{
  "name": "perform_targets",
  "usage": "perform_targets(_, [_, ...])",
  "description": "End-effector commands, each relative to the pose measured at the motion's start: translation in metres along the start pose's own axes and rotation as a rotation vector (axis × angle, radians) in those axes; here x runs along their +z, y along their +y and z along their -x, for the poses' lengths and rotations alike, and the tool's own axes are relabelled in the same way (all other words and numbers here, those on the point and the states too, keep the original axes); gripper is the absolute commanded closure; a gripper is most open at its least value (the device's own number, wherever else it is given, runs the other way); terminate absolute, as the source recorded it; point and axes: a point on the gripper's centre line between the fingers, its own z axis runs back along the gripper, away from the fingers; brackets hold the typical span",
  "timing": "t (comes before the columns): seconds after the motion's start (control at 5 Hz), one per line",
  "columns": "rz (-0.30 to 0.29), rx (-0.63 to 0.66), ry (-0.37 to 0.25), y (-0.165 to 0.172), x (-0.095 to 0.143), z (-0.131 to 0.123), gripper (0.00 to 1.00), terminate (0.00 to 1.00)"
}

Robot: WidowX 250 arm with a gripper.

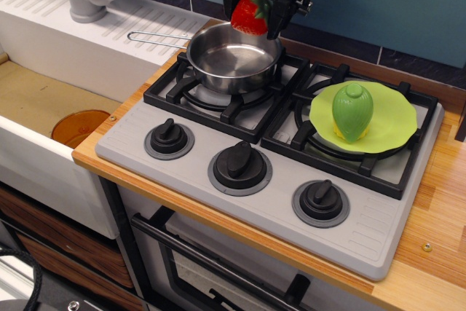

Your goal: Put corncob on plate and strawberry in pot or pan on stove

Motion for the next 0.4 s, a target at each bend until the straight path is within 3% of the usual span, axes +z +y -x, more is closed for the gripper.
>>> perform_targets(0.0, [0.019, 0.026, -0.062, -0.015, -0.006, 0.006, 0.00, 0.00])
perform_targets(0.2, [0.022, 0.039, -0.045, -0.022, 0.001, 0.016, 0.00, 0.00])
